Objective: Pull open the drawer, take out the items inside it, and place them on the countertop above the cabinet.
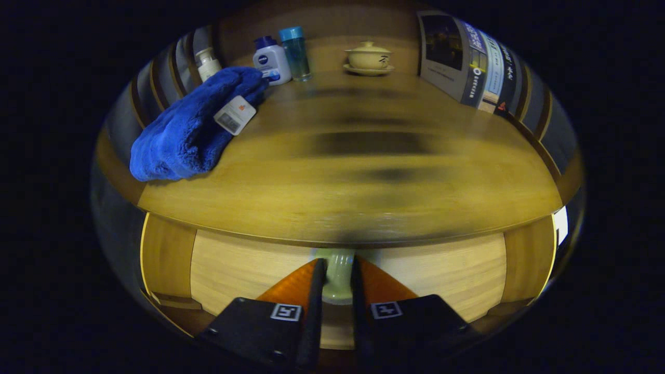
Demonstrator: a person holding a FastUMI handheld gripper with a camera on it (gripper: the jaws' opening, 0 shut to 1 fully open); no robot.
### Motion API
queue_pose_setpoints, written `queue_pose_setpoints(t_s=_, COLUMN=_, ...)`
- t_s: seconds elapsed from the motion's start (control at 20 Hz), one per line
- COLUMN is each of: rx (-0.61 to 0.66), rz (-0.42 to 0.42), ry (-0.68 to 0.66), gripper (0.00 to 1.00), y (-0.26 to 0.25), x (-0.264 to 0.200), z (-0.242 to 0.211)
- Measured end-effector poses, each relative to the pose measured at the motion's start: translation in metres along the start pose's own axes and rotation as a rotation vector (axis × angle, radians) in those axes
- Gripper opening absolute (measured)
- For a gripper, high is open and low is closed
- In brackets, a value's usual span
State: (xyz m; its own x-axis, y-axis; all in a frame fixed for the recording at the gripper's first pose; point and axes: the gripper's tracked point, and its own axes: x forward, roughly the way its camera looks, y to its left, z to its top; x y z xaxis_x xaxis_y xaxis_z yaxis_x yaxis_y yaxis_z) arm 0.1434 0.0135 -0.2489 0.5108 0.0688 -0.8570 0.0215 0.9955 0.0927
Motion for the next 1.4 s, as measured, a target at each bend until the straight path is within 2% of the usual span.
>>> queue_pose_setpoints(t_s=0.1, rx=0.015, rz=0.01, ry=-0.026, gripper=0.28, y=-0.003, x=-0.002, z=0.0)
queue_pose_setpoints(t_s=0.25, rx=0.009, rz=0.002, ry=-0.049, gripper=0.28, y=-0.007, x=-0.007, z=-0.005)
queue_pose_setpoints(t_s=0.3, rx=0.013, rz=0.005, ry=-0.05, gripper=0.21, y=-0.006, x=-0.012, z=-0.008)
queue_pose_setpoints(t_s=0.7, rx=-0.032, rz=0.082, ry=-0.125, gripper=0.21, y=0.012, x=-0.06, z=-0.018)
queue_pose_setpoints(t_s=1.15, rx=-0.028, rz=0.152, ry=-0.227, gripper=0.21, y=0.019, x=-0.117, z=-0.03)
queue_pose_setpoints(t_s=1.4, rx=-0.034, rz=0.182, ry=-0.346, gripper=0.2, y=0.03, x=-0.154, z=0.008)
